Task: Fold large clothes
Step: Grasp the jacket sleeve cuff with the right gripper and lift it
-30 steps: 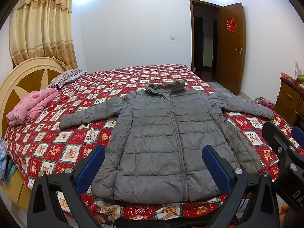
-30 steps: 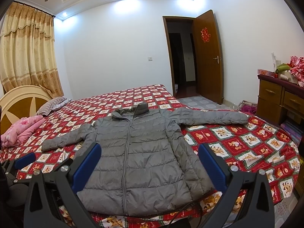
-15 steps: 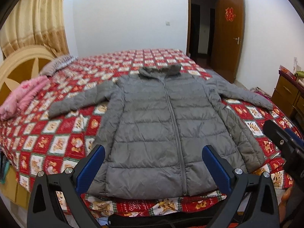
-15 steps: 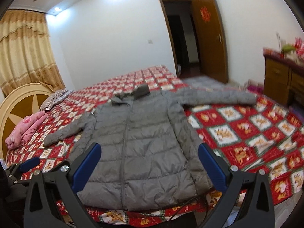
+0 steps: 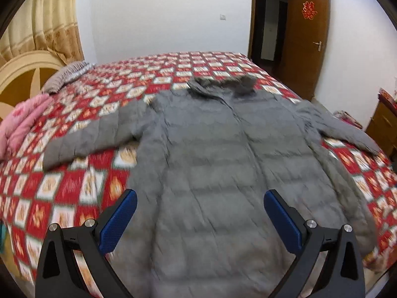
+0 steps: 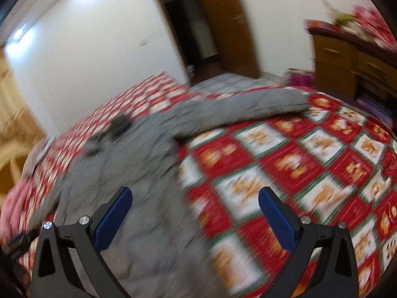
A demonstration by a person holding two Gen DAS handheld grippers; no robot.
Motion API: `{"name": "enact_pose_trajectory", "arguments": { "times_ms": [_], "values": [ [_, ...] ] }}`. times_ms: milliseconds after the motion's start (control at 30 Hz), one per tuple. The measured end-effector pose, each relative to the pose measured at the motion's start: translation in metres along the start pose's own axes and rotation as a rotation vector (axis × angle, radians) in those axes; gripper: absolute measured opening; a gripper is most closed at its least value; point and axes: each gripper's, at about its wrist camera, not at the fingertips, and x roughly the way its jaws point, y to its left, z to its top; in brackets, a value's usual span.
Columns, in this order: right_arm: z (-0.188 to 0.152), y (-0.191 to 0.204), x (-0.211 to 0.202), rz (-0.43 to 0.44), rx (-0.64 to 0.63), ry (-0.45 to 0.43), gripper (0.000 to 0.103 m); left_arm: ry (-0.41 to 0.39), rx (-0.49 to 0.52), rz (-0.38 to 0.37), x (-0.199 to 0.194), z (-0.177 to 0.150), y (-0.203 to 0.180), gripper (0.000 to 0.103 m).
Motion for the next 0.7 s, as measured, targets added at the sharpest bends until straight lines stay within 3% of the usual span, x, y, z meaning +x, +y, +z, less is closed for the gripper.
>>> {"name": "enact_pose_trajectory", "arguments": {
  "times_ms": [133,333,500,600,700],
  "values": [
    [0.055,-0.075,0.031,-0.111,0.198,-0.018,0.09,-0.019,0.019,0.057,0.044,0.028,0.02,0.102],
    [0.115,-0.168,0.093,-0.216,0.436,-0.036,0.089,0.001,-0.017,0.09,0.11,0.066,0.057,0.102],
    [0.134,-0.194,0.142,-0.292,0.49,0.004,0.073,-0.011,-0.081,0.13,0.15,0.073,0.086,0.102],
    [0.139,-0.193,0.17,-0.351,0.468,0.075,0.064,0.013,-0.126,0.13,0.174,0.068,0.099,0.102],
    [0.142,-0.192,0.178,-0.408,0.431,0.048,0.059,0.028,-0.146,0.145,0.19,0.059,0.107,0.102]
  ]
}}
